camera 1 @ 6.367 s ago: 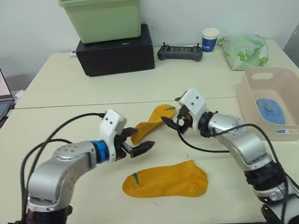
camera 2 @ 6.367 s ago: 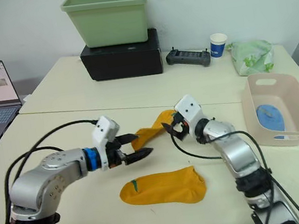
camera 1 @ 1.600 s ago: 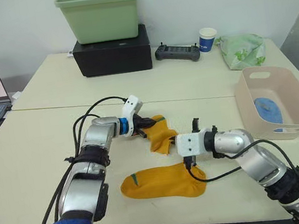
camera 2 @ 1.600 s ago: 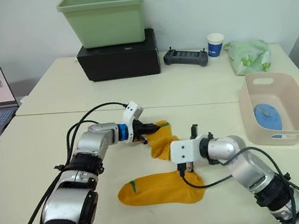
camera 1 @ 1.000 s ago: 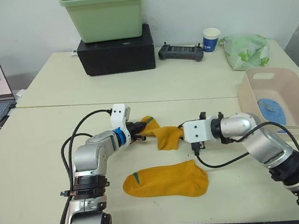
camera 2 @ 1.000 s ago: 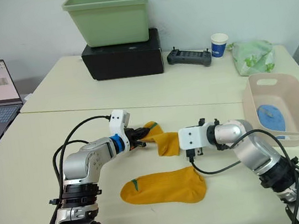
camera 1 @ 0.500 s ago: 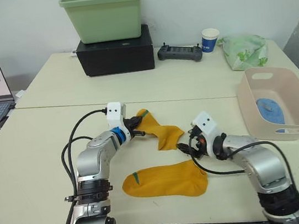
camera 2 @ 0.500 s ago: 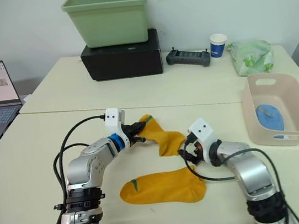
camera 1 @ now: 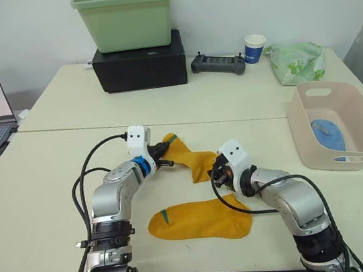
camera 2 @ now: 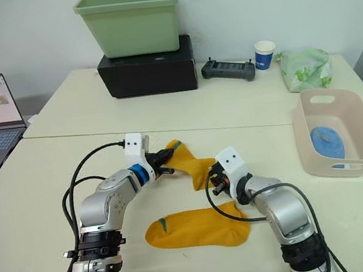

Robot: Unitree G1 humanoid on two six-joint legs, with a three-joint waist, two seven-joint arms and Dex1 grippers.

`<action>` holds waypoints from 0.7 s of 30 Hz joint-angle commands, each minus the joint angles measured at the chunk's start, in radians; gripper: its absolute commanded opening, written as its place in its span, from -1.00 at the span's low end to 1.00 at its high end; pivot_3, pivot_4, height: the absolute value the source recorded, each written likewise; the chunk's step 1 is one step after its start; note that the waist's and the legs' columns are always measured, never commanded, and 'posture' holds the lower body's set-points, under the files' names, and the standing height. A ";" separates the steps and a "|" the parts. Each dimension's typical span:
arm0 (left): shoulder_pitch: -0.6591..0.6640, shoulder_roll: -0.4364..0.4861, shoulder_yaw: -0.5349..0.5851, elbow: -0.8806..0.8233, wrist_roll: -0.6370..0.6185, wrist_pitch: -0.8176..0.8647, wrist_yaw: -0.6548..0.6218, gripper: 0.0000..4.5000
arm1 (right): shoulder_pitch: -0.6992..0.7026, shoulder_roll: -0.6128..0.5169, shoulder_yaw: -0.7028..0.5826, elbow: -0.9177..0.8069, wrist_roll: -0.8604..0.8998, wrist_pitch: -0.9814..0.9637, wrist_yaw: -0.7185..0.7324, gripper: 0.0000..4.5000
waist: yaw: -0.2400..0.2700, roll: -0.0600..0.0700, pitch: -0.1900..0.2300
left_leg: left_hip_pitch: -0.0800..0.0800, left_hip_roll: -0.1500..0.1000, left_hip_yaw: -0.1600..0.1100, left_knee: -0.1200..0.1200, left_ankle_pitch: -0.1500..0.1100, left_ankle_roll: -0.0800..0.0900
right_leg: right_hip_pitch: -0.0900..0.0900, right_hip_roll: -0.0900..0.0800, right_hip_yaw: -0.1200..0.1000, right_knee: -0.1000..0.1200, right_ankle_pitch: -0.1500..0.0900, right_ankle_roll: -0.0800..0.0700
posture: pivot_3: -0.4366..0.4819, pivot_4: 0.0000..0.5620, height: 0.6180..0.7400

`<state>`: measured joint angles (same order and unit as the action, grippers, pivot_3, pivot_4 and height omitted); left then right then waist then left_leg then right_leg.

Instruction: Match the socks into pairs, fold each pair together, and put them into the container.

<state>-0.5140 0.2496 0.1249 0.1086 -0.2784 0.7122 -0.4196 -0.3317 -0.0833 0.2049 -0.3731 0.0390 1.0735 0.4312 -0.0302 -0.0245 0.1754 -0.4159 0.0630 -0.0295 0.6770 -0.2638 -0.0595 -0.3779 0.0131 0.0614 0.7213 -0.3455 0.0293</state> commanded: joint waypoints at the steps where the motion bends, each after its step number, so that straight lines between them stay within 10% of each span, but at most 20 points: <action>1: 0.024 -0.012 0.043 -0.111 -0.006 -0.024 0.077 -1.00 | -0.049 -0.035 -0.045 -0.025 0.055 0.000 0.024 -0.98 | 0.000 0.000 0.000 | 0.000 0.000 0.000 0.000 0.000 0.000 | 0.000 0.000 0.000 0.000 0.000 0.000 | -0.05 -0.47 0.28; 12: 0.292 -0.208 0.046 -0.520 -0.040 0.194 0.346 -1.00 | -0.171 -0.288 -0.066 0.045 0.197 0.075 0.182 -0.98 | 0.000 0.000 0.000 | -0.001 0.000 0.001 0.000 -0.002 0.003 | 0.000 -0.001 0.001 -0.001 0.000 0.000 | -0.05 -0.47 0.28; 21: 0.301 -0.358 0.072 -0.478 -0.107 0.235 0.451 -0.78 | -0.231 -0.326 -0.073 0.126 0.244 0.062 0.180 -1.00 | 0.000 0.000 0.000 | 0.000 0.000 0.001 0.000 -0.002 0.003 | 0.001 0.000 0.002 -0.002 0.001 0.001 | -0.05 -0.47 0.28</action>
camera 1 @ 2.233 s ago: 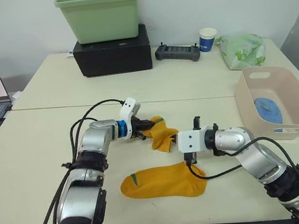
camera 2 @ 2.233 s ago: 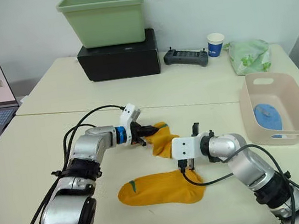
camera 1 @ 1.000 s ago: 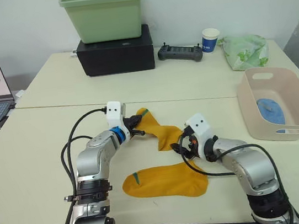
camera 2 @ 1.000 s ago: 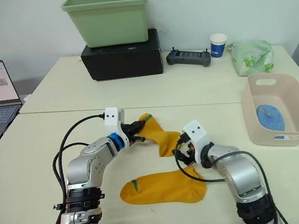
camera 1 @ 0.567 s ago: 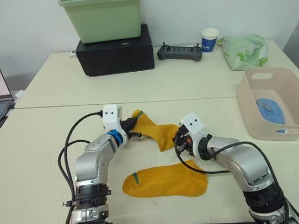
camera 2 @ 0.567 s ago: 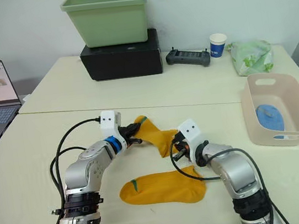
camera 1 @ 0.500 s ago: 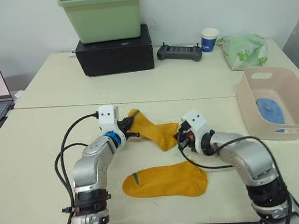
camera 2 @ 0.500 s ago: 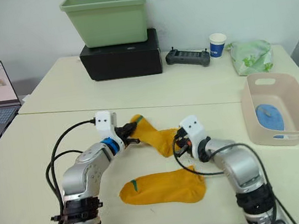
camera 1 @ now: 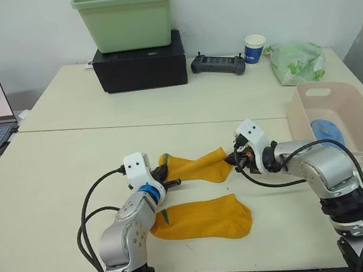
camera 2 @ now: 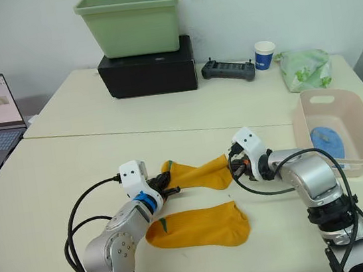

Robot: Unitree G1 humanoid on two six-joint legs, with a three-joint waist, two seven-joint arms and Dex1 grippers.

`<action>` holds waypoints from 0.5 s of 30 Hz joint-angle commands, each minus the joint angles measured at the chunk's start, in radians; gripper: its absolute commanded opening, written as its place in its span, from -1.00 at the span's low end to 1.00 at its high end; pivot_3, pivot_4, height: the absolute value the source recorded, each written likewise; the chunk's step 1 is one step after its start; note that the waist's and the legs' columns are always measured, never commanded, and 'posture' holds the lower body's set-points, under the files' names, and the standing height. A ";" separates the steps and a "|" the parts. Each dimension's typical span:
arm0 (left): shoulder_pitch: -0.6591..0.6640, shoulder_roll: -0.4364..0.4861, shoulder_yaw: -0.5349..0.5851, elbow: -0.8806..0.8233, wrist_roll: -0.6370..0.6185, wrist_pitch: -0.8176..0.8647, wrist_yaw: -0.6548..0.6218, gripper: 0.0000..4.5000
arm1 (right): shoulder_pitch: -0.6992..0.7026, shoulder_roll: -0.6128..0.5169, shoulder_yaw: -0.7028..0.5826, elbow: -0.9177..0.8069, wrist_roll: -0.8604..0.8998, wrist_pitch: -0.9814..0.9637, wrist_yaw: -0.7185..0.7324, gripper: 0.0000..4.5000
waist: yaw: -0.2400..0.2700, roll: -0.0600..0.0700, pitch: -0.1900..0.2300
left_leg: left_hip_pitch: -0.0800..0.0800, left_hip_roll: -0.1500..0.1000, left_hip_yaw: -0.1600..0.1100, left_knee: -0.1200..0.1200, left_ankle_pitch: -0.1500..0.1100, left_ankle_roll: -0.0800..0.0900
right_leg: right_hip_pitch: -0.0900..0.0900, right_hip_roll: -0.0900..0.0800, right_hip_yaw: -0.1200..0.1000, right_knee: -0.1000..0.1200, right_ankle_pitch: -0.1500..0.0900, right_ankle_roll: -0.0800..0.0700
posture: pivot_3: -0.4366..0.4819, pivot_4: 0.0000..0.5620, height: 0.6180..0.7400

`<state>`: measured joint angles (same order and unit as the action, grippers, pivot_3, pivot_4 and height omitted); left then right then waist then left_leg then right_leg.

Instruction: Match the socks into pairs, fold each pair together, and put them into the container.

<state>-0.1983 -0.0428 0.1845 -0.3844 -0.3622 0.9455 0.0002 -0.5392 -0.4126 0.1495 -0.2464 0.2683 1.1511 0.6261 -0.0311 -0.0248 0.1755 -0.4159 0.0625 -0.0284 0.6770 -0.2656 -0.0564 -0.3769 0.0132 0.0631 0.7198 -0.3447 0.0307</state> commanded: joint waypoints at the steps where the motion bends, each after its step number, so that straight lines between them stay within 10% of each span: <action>1: -0.021 -0.058 0.017 0.020 -0.031 0.008 0.036 -0.68 | -0.024 0.004 -0.018 0.004 0.009 -0.027 -0.023 -0.90 | 0.001 0.000 0.000 | 0.000 0.000 0.000 0.000 0.000 0.000 | 0.000 0.000 0.000 0.000 0.000 0.000 | -0.05 -0.47 0.28; 12: 0.028 0.161 0.118 -0.196 -0.194 0.179 -0.069 0.84 | 0.049 -0.058 -0.003 -0.133 -0.008 -0.108 -0.054 0.72 | -0.001 0.000 0.000 | 0.000 0.001 0.000 -0.001 0.000 -0.001 | -0.001 0.000 0.000 -0.001 0.000 0.000 | -0.05 -0.47 0.28; 15: 0.053 0.392 0.087 -0.166 -0.210 0.061 -0.328 1.00 | 0.111 -0.085 0.015 -0.226 -0.043 -0.203 -0.071 0.99 | -0.001 0.000 0.001 | 0.000 0.001 0.000 -0.001 0.001 -0.003 | -0.001 0.001 0.000 -0.001 0.000 0.000 | -0.05 -0.47 0.28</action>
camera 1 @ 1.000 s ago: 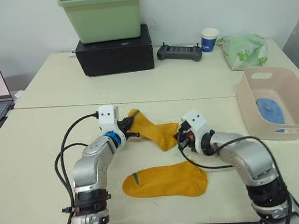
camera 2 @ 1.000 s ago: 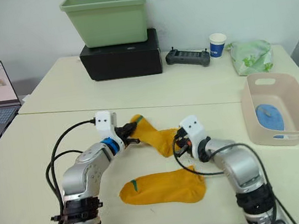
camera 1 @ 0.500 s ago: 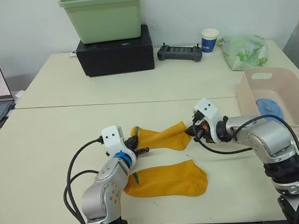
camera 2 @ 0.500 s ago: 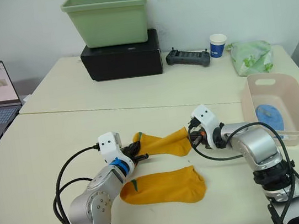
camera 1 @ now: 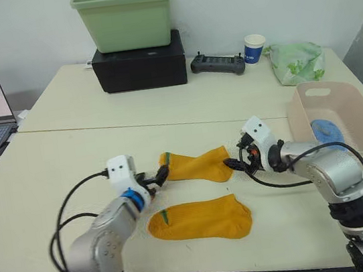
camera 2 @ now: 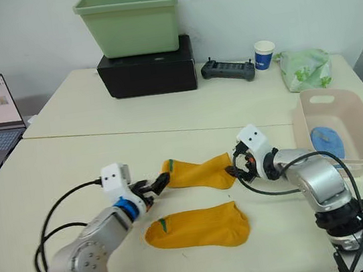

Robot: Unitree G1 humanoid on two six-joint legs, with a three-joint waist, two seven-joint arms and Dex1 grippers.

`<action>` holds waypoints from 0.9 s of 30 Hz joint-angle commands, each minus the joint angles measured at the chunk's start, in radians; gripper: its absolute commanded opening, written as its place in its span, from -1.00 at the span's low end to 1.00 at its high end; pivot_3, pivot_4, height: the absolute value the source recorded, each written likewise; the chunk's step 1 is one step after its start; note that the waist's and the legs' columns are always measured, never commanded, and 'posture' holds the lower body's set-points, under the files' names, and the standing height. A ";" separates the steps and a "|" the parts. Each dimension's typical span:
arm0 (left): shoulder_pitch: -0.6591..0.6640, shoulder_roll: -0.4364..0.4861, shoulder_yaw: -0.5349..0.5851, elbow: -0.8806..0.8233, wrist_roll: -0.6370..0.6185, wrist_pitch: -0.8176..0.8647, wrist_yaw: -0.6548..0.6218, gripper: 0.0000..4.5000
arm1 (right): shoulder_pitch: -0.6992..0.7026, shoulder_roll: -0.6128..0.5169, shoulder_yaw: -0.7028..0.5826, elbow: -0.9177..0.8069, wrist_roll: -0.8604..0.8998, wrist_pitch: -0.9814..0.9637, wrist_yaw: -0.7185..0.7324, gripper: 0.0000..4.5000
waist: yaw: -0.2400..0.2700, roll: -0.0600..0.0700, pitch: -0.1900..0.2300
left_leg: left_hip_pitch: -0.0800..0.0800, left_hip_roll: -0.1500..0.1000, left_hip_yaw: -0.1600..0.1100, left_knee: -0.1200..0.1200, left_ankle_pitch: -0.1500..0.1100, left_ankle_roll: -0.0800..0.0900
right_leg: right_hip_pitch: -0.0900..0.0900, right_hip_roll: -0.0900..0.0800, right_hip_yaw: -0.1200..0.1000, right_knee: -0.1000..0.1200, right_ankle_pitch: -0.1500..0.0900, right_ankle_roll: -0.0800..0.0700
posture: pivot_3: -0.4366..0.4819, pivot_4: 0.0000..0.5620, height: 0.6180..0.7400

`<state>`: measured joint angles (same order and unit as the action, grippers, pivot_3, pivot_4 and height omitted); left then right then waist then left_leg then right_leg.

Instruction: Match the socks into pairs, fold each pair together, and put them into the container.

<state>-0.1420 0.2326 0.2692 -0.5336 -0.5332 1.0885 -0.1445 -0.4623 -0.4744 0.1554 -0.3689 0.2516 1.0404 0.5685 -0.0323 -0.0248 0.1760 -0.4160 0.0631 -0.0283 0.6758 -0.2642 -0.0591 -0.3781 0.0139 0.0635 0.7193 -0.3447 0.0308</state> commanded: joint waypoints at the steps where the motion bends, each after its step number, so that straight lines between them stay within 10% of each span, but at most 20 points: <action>1: -0.015 0.161 0.009 0.015 -0.056 -0.102 -0.236 1.00 | 0.051 -0.022 0.009 -0.122 -0.028 -0.102 -0.023 0.99 | 0.001 0.001 0.000 | 0.000 0.000 0.000 0.000 0.000 -0.001 | 0.000 0.000 0.000 0.000 0.000 0.000 | -0.05 -0.47 0.28; 9: -0.148 0.343 -0.122 0.323 0.060 -0.270 -0.413 1.00 | 0.123 0.058 0.017 -0.139 -0.036 -0.140 -0.098 0.99 | 0.003 0.001 0.000 | 0.000 -0.001 0.002 0.000 -0.001 0.002 | 0.001 -0.001 0.000 -0.003 0.000 0.000 | -0.05 -0.47 0.28; 18: -0.414 0.305 -0.262 0.739 0.168 -0.350 -0.506 1.00 | 0.105 0.174 -0.022 0.025 -0.043 -0.155 -0.204 0.99 | 0.004 0.001 0.000 | -0.002 0.000 0.002 0.000 -0.001 0.002 | -0.001 -0.001 0.001 -0.002 0.000 0.000 | -0.05 -0.47 0.28; 27: -0.444 0.304 -0.365 0.749 0.177 -0.305 -0.675 -0.09 | 0.113 0.162 0.018 0.034 -0.049 -0.134 -0.190 1.00 | 0.004 0.001 0.000 | -0.001 0.000 0.002 0.000 -0.001 0.002 | -0.001 -0.001 0.000 -0.001 0.000 0.000 | -0.05 -0.47 0.28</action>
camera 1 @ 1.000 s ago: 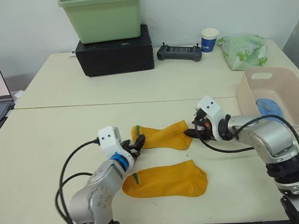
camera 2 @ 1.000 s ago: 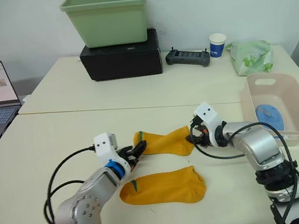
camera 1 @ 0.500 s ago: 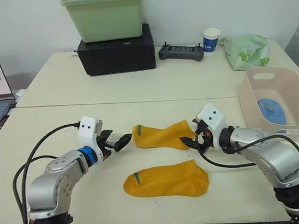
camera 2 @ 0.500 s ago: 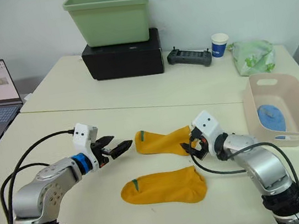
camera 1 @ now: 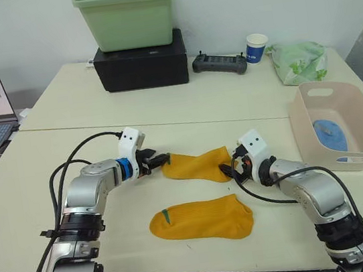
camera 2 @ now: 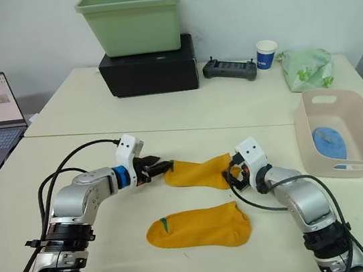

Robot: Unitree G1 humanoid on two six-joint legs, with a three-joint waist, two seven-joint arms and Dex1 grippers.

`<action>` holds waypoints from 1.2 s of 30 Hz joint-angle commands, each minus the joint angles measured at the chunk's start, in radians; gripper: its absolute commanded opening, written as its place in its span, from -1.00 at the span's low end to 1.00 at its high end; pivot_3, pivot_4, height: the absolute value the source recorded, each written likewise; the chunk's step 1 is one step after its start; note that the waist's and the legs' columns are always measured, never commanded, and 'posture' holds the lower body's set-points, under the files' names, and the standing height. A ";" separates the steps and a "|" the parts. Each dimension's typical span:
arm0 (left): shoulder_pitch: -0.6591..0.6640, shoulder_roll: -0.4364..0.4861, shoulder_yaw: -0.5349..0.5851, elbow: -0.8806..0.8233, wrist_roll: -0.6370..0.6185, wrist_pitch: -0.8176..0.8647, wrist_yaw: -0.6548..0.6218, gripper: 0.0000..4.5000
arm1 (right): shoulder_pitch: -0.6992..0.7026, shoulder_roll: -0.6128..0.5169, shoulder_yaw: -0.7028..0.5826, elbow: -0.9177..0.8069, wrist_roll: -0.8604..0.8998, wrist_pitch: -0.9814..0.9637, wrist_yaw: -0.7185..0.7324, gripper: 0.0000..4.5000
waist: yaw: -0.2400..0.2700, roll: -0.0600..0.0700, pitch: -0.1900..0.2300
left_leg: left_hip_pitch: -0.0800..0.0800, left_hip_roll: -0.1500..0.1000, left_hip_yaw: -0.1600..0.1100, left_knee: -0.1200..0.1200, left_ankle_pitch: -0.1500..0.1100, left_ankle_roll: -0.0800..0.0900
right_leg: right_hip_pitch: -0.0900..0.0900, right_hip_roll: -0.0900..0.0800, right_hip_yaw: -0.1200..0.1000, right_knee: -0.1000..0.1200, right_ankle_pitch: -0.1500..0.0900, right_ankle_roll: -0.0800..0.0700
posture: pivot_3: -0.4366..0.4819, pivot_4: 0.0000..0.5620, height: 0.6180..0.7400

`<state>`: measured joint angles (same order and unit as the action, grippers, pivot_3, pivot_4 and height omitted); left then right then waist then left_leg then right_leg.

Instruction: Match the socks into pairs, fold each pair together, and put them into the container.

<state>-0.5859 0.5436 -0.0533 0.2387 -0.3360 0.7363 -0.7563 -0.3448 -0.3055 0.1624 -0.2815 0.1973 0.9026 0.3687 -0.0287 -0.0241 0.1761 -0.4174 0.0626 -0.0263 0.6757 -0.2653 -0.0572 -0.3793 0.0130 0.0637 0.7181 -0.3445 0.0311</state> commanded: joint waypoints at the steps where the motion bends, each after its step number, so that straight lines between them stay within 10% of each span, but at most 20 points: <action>1: 0.001 -0.005 -0.049 -0.028 -0.021 0.058 -0.079 -0.25 | 0.001 -0.007 0.014 -0.059 0.006 0.007 0.011 0.82 | 0.000 0.000 0.000 | 0.000 0.000 0.000 0.000 0.000 0.000 | 0.000 0.000 0.000 0.000 0.000 0.000 | -0.05 -0.47 0.28; 6: 0.012 -0.011 -0.039 -0.036 -0.009 0.066 -0.078 -0.96 | 0.005 0.006 0.000 -0.065 0.016 0.015 -0.001 0.07 | 0.000 0.000 0.000 | 0.000 0.000 0.000 0.000 0.000 0.000 | 0.000 0.000 0.000 0.000 0.000 0.000 | -0.05 -0.47 0.28; 13: 0.033 -0.041 0.048 -0.087 -0.037 0.069 -0.017 -1.00 | -0.006 0.038 -0.066 -0.096 0.068 0.031 -0.004 -0.98 | 0.000 0.000 0.000 | 0.000 0.000 0.000 0.000 0.000 0.000 | 0.000 0.000 0.000 0.000 0.000 0.000 | -0.05 -0.47 0.28; 29: 0.340 -0.020 0.550 -0.755 -0.688 0.713 0.156 -1.00 | 0.097 -0.142 -0.353 -0.540 0.673 0.483 0.195 -0.98 | -0.004 0.000 0.000 | 0.001 0.001 -0.004 0.000 0.000 0.000 | 0.002 0.000 -0.001 0.000 0.000 0.000 | -0.05 -0.47 0.28; 36: 0.602 -0.034 0.571 -0.855 -0.769 0.723 0.250 -1.00 | 0.167 -0.209 -0.336 -0.546 0.746 0.541 0.147 -0.98 | -0.004 -0.001 0.001 | 0.003 0.001 -0.004 -0.001 0.000 0.000 | 0.004 0.000 0.002 -0.003 0.000 0.000 | -0.05 -0.47 0.28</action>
<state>0.0038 0.5185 0.5092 -0.5863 -1.0862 1.4781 -0.5289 -0.1833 -0.5057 -0.1729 -0.8020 0.9242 1.4483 0.5262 -0.0325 -0.0248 0.1768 -0.4143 0.0635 -0.0307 0.6746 -0.2657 -0.0568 -0.3747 0.0129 0.0657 0.7154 -0.3447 0.0316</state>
